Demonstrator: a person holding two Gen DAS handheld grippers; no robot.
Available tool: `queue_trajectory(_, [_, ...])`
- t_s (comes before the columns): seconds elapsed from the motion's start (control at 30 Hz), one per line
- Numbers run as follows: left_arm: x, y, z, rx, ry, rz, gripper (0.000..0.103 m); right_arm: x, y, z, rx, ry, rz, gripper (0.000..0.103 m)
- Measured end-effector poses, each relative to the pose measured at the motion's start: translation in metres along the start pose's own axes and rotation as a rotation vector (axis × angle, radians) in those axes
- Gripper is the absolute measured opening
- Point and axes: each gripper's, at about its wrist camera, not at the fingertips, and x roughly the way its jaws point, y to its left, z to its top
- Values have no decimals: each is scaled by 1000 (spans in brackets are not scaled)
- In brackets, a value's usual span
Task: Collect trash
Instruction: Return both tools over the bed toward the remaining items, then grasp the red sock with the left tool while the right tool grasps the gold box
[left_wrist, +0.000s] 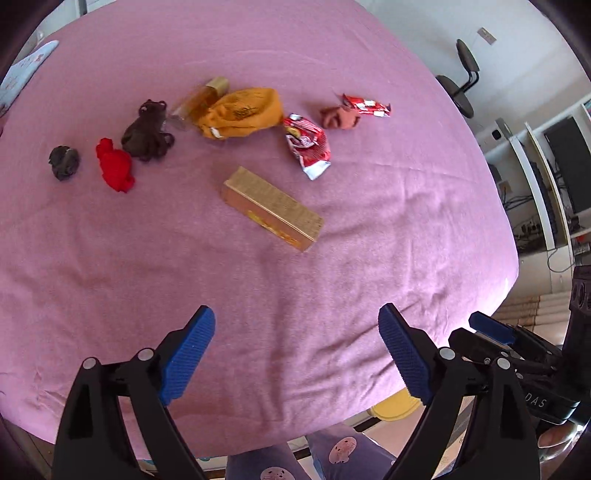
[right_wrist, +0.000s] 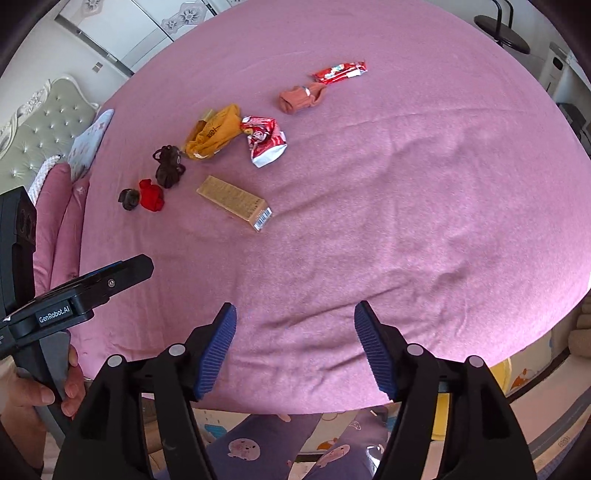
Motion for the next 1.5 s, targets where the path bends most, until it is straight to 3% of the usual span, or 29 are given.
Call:
queue_trajectory(0.23, [-11,63,14,-121,-68,27,96,39,51,41,-93,28,-1,77])
queue_trajectory(0.43, [-6,98,25,-201,-68,40,99,72,84,75,-242,37,-84,81])
queue_trajectory(0.8, [28,156,48,-387,-46,72,99,159,124,108,-517,159,-104,79])
queue_trajectory(1.0, [52,174,63,-423,-29,90,99,205,134,116,-634,217,-145,70])
queue_trajectory(1.17, [67,187,76,-447,-18,98,99,229,134,124,-612,282,-135,41])
queue_trajectory(1.5, [87,214,111,-468,-8,100,99,223,154,158,-450,238,57,37])
